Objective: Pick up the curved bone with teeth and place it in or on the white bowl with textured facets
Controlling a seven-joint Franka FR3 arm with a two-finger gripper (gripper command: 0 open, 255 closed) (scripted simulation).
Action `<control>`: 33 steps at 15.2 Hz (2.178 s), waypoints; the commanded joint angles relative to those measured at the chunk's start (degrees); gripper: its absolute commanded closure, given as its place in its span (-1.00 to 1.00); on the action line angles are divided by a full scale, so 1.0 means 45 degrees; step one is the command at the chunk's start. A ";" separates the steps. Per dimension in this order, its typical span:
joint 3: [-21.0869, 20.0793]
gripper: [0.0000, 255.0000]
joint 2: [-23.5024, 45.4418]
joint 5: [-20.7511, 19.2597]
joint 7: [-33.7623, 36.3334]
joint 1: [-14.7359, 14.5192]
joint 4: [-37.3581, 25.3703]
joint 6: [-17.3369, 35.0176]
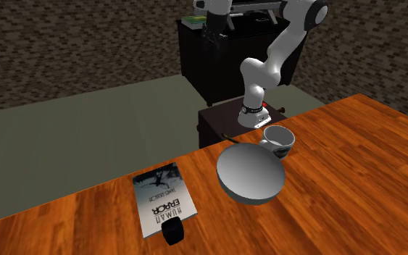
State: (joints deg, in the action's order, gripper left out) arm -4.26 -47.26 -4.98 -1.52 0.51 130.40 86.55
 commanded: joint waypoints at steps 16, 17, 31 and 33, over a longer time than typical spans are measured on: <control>-0.4825 -1.00 0.2592 0.4242 0.9851 0.1221 0.0113 0.0898; -0.5140 -1.00 0.2936 0.4463 1.0497 0.1333 -0.0015 0.1067; -0.8481 -1.00 0.8078 0.5254 1.7700 0.2632 -0.1779 0.4178; -0.8554 -1.00 0.8130 0.5280 1.7701 0.2597 -0.1485 0.4524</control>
State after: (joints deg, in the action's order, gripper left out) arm -42.53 -10.95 18.78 77.95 12.25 123.20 106.10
